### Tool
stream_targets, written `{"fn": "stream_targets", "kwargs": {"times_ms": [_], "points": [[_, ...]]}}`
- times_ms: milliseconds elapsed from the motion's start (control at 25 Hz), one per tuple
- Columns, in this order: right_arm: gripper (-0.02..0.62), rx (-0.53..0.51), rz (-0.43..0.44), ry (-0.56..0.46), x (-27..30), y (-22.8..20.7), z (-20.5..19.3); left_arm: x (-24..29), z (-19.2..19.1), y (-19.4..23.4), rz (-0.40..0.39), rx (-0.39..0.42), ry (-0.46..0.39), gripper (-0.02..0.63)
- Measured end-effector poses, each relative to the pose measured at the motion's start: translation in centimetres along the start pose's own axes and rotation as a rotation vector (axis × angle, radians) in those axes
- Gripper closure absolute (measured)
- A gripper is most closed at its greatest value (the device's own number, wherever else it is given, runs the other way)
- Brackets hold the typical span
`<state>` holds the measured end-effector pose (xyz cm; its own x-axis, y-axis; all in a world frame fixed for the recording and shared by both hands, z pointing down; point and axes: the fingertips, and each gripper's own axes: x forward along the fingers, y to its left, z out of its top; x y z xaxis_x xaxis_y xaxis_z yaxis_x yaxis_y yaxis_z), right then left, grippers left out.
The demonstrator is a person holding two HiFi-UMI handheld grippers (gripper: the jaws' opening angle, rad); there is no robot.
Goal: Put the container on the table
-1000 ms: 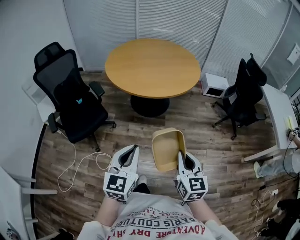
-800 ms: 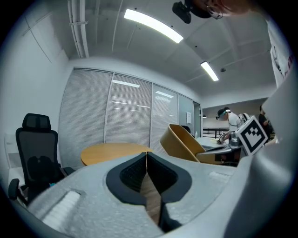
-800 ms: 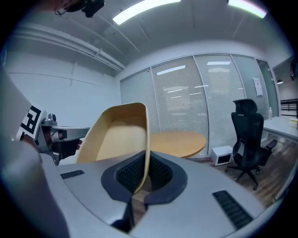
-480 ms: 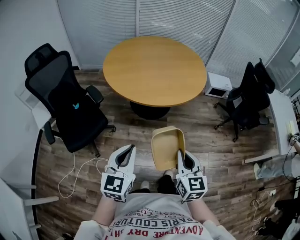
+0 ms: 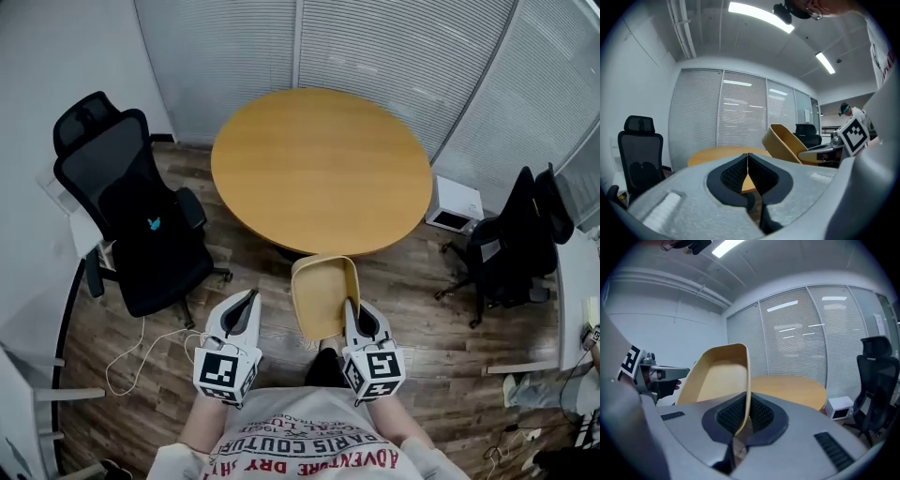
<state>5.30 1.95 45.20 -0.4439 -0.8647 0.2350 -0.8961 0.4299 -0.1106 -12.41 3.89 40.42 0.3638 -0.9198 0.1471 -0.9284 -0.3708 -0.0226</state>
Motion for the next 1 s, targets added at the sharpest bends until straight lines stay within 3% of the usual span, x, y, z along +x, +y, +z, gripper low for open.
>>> {"fn": "stream_targets", "kwargs": {"times_ms": [320, 520, 800, 1000], "points": [[0.584, -0.044, 0.087, 0.024, 9.0, -11.0, 4.8, 12.6, 3.3, -2.0, 0.068, -0.006, -0.003, 0.594], [0.584, -0.045, 0.101, 0.055, 13.3, -16.9, 5.7, 18.8, 3.6, -2.6, 0.104, -0.032, 0.021, 0.594], [0.584, -0.034, 0.100, 0.097, 19.2, -19.7, 5.3, 24.7, 3.0, -0.1, 0.104, -0.053, 0.041, 0.594], [0.584, -0.037, 0.067, 0.102, 24.0, -20.7, 6.0, 29.4, 3.2, 3.2, 0.060, -0.058, 0.024, 0.594]]}}
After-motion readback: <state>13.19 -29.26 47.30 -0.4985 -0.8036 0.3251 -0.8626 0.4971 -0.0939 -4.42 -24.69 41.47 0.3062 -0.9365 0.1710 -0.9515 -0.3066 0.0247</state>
